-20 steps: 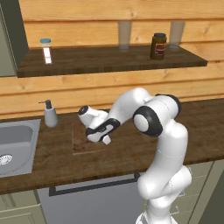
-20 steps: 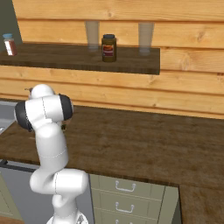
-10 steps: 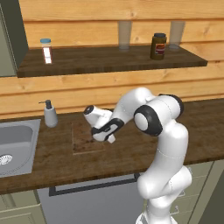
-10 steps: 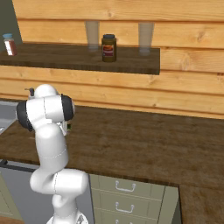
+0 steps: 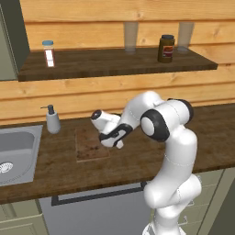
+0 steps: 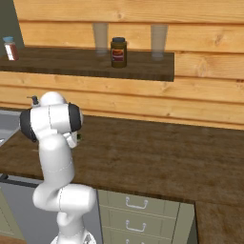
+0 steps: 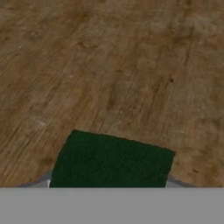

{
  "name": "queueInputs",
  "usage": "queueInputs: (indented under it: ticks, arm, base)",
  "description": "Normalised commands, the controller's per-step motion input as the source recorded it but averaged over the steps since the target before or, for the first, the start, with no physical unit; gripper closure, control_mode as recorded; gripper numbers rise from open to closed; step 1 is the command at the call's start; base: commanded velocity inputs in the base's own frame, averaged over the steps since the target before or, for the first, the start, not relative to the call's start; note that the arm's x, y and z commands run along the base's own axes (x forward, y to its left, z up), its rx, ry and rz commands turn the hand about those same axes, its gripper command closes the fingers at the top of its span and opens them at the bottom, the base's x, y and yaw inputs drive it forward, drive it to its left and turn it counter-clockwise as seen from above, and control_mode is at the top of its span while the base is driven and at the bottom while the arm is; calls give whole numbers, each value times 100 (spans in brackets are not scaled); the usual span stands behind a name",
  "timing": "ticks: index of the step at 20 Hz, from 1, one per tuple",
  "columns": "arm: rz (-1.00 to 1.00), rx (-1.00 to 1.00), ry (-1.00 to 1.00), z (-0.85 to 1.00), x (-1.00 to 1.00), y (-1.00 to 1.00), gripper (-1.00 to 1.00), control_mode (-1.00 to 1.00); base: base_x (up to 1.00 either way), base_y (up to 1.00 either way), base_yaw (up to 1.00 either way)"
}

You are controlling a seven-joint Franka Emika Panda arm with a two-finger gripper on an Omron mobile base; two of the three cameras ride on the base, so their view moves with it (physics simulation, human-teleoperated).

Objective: Pick up the sponge from the counter and clean the cutting board by briefly scrubbing or pressing down on the cutting board. Once finished, release the sponge.

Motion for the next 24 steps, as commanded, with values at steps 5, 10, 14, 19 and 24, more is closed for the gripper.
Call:
queueInputs:
  ticks: [5,10,14,19,24]
  arm:
    - [0,18,6,47,2,3,100,-100]
    - [0,1,2,55,38,64,100,-100]
    - [-1,-9,0,1,44,75,100,-100]
    - [-8,-17,0,0,37,75,100,-100]
    - [-12,-17,3,0,38,50,100,-100]
  base:
    - [0,0,0]
    - [0,0,0]
    - [0,0,0]
    - [0,0,0]
    - [0,0,0]
